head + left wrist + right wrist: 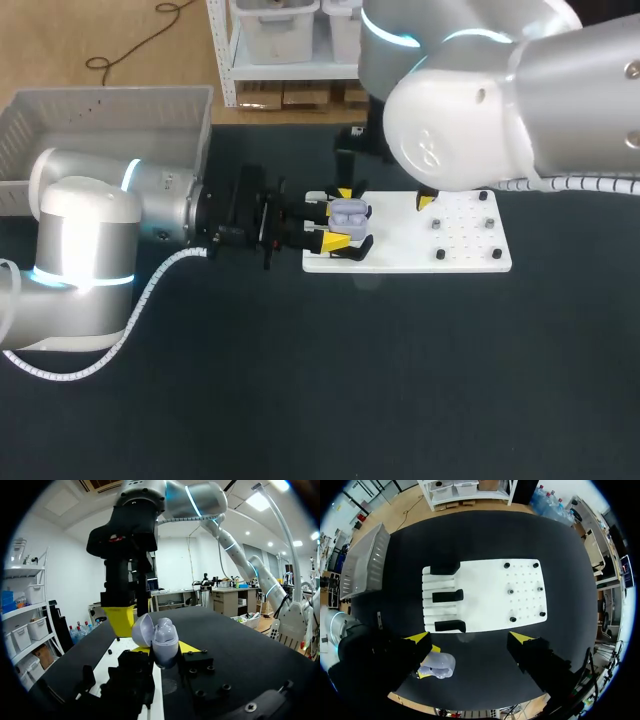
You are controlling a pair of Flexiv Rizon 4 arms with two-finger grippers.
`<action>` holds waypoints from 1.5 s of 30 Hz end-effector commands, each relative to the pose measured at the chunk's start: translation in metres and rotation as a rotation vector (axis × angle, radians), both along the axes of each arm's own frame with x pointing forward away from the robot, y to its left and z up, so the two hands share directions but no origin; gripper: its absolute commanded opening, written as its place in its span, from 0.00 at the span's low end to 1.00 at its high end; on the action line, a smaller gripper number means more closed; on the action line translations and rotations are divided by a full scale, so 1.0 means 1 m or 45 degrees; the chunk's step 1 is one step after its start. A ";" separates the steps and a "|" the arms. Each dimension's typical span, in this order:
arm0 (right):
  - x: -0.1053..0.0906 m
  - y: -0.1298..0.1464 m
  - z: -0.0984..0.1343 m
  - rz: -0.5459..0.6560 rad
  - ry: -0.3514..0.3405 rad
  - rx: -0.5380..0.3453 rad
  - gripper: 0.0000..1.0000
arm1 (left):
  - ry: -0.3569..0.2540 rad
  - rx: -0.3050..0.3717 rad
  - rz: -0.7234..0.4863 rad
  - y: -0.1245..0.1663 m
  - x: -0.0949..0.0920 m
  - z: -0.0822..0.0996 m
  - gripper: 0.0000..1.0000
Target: Pick up each earbud case from the left stands, insert the matching earbuds, close the lid, and place the case in the box.
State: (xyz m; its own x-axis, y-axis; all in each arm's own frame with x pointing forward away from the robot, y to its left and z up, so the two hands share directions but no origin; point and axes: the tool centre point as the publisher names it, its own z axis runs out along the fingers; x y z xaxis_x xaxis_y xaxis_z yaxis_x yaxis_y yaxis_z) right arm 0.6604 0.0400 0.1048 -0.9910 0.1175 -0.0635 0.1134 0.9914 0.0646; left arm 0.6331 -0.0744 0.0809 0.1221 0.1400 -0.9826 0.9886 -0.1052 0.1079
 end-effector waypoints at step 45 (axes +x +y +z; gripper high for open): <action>-0.072 -0.053 0.107 0.246 -0.616 0.330 1.00 | 0.121 -0.036 0.135 0.029 -0.012 0.054 0.00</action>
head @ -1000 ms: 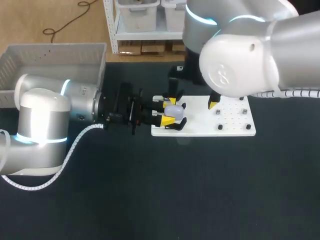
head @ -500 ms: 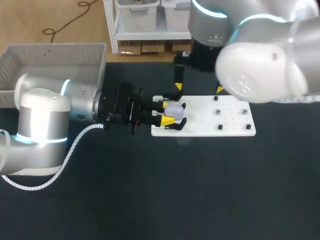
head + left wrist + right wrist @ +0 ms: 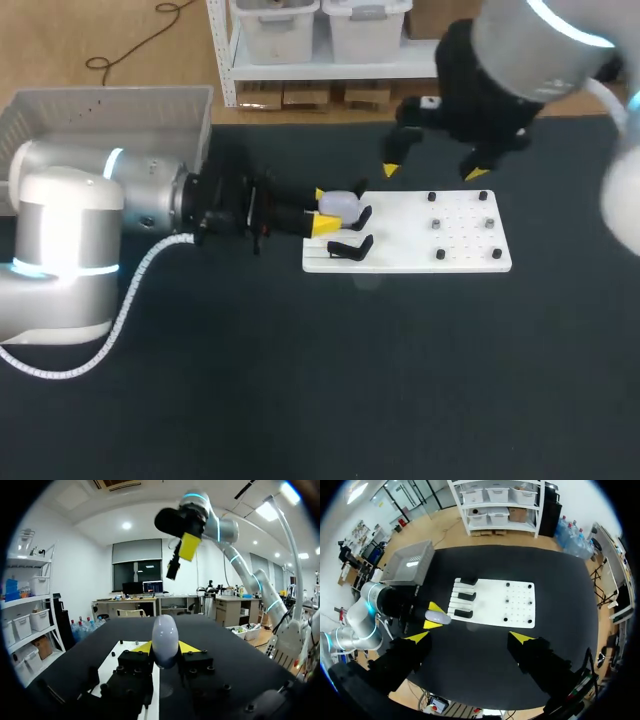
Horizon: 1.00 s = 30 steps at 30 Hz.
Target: Pick up each earbud case from the left stands, insert the matching earbuds, close the lid, and place the case in the box.
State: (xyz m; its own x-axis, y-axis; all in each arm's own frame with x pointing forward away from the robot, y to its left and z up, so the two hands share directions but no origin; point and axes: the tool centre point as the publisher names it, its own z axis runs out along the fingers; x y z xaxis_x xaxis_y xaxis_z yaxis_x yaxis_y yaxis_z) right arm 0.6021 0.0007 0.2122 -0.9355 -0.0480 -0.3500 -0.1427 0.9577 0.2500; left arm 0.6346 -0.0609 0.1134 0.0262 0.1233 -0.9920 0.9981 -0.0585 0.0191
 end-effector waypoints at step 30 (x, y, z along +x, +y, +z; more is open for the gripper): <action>-0.014 -0.014 0.000 -0.027 -0.220 0.114 1.00 | -0.199 0.369 1.181 0.261 0.194 0.048 0.00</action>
